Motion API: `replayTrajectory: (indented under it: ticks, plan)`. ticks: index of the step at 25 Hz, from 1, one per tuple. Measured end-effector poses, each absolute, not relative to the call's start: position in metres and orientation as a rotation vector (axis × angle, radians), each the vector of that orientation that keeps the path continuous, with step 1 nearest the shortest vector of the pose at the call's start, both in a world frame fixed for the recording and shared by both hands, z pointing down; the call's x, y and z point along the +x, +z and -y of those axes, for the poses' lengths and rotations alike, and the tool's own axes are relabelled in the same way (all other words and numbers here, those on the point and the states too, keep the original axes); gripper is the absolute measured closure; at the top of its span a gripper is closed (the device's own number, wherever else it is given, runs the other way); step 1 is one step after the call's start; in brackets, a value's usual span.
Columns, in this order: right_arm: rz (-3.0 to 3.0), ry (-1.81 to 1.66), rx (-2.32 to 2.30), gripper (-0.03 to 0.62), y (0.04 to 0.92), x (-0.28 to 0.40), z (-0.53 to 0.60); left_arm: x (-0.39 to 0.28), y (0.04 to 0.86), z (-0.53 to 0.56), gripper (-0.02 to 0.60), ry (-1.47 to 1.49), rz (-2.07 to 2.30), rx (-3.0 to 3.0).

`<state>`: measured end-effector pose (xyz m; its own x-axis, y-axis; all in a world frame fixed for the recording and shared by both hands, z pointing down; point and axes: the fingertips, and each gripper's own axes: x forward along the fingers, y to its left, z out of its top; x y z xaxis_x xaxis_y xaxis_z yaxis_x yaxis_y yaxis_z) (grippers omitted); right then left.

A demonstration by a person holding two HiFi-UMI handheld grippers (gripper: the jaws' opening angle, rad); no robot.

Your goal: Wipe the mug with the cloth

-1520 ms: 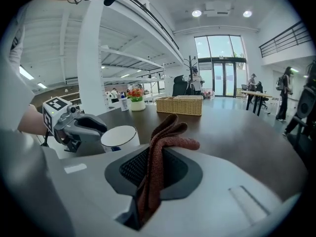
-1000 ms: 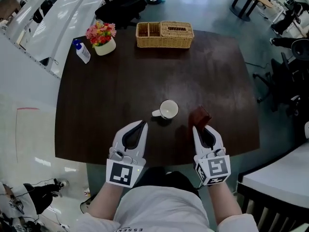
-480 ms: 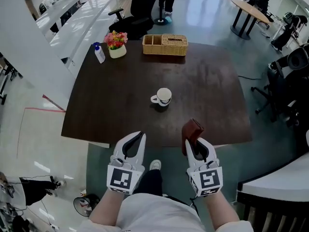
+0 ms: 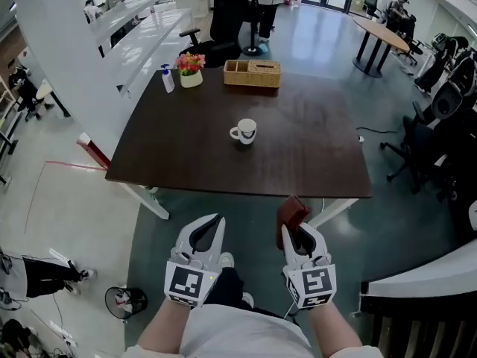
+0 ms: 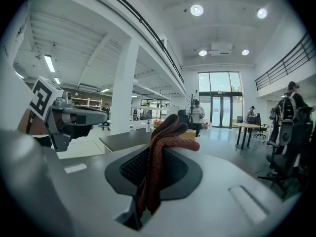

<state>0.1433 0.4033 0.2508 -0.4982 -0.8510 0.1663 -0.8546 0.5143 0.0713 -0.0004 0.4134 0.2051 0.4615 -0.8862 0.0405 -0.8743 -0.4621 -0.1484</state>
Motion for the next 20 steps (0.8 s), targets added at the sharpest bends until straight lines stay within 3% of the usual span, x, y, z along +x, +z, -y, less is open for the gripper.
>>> replayTrajectory:
  ticks: [20]
  plan:
    - [2.552,-0.05,1.511,0.519,0.244,0.133,-0.5,-0.017,0.195,-0.498,0.581,-0.144,-1.533,-2.55]
